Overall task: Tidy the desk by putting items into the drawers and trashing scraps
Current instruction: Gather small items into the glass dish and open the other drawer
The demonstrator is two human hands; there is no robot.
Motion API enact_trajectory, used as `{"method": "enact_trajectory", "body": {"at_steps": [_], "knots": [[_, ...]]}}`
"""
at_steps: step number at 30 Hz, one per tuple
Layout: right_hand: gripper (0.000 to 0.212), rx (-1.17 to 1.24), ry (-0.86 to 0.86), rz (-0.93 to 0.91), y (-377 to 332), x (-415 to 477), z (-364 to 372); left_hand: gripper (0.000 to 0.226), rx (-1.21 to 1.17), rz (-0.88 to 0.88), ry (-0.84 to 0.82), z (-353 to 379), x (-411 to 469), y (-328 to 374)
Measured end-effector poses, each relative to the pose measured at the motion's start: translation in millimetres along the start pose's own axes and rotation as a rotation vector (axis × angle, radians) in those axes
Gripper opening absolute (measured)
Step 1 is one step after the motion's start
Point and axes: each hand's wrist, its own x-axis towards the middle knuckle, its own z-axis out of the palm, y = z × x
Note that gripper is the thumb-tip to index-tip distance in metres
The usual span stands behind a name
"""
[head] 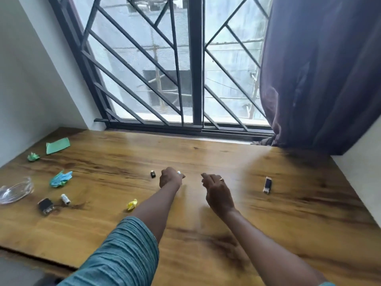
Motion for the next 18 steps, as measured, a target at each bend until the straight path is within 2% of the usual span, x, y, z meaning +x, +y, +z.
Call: {"method": "enact_trajectory", "body": {"at_steps": [6, 10, 14, 18], "knots": [[0.034, 0.011, 0.036, 0.008, 7.9, 17.7, 10.1, 0.034, 0.085, -0.046, 0.064, 9.8, 16.7, 9.5], [0.031, 0.044, 0.006, 0.079, 3.2, 31.9, 22.4, 0.028, 0.110, -0.042, 0.070, 12.8, 22.0, 7.6], [0.037, 0.103, -0.063, 0.106, -23.0, 48.5, 39.7, 0.028, -0.014, 0.004, 0.031, 4.9, 29.6, -2.5], [0.038, 0.159, -0.203, 0.203, -72.7, 68.1, 57.9, 0.029, -0.175, 0.046, 0.018, -21.1, 37.5, -34.0]]}}
